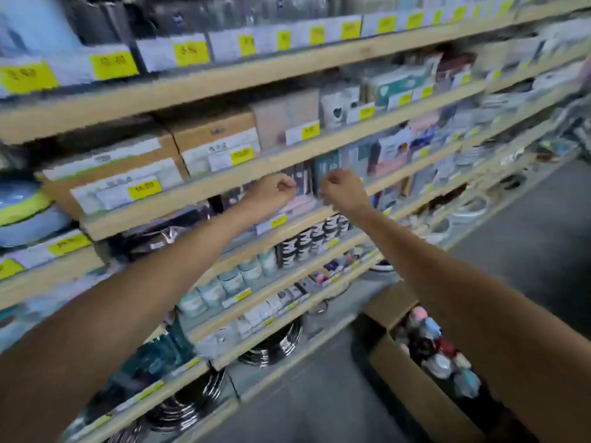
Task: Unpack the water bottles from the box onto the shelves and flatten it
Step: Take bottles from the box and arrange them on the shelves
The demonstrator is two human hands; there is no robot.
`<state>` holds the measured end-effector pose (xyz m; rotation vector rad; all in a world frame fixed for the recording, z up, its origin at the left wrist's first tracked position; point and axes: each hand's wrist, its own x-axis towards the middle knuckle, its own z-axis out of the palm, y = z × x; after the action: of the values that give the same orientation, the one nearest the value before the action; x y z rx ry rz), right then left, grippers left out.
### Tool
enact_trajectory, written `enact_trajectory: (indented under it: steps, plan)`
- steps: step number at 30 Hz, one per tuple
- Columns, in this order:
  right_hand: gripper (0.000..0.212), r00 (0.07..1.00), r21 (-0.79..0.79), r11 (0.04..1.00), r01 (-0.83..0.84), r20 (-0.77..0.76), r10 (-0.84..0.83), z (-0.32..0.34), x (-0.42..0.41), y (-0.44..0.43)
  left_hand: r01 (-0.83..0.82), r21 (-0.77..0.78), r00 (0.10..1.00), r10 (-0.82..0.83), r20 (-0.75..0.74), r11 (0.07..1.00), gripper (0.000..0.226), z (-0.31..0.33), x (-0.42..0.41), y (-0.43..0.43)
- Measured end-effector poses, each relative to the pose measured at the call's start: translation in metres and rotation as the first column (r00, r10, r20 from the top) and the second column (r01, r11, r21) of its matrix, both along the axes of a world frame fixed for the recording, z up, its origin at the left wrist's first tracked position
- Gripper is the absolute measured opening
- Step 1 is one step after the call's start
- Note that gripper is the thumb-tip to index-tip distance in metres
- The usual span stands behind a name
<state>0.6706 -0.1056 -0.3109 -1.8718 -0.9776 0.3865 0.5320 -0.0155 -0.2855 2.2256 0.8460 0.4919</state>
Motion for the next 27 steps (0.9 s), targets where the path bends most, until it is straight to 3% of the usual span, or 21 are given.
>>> enact_trajectory:
  steps: [5,8,11,15,19,23,26,27]
  plan:
    - [0.020,0.954,-0.280,0.960,0.014,-0.283,-0.097,-0.107,0.113,-0.094,0.219,-0.165,0.926,-0.258,-0.275,0.962,0.006,-0.100,0.122,-0.062]
    - [0.027,0.893,-0.389,0.916,0.104,-0.369,-0.258,-0.162,0.180,-0.162,0.287,-0.285,0.838,-0.384,-0.388,0.915,0.016,-0.163,0.196,-0.110]
    - [0.028,0.829,-0.491,0.855,0.167,-0.401,-0.391,-0.208,0.233,-0.225,0.308,-0.388,0.792,-0.460,-0.401,0.869,0.013,-0.216,0.253,-0.158]
    - [0.013,0.691,-0.624,0.752,0.213,-0.448,-0.567,-0.267,0.286,-0.299,0.308,-0.474,0.753,-0.516,-0.408,0.825,0.006,-0.278,0.317,-0.219]
    - [0.022,0.587,-0.688,0.690,0.224,-0.470,-0.659,-0.321,0.302,-0.347,0.242,-0.560,0.736,-0.526,-0.426,0.792,0.021,-0.342,0.357,-0.259]
    - [0.036,0.428,-0.759,0.625,0.180,-0.512,-0.745,-0.379,0.300,-0.372,0.194,-0.627,0.686,-0.561,-0.463,0.755,0.018,-0.418,0.378,-0.289]
    - [0.029,0.304,-0.774,0.587,0.237,-0.514,-0.802,-0.438,0.293,-0.387,0.159,-0.657,0.660,-0.574,-0.484,0.737,0.006,-0.487,0.389,-0.312]
    - [0.025,0.290,-0.770,0.581,0.264,-0.512,-0.809,-0.454,0.290,-0.390,0.142,-0.665,0.660,-0.571,-0.488,0.733,0.014,-0.509,0.391,-0.317]
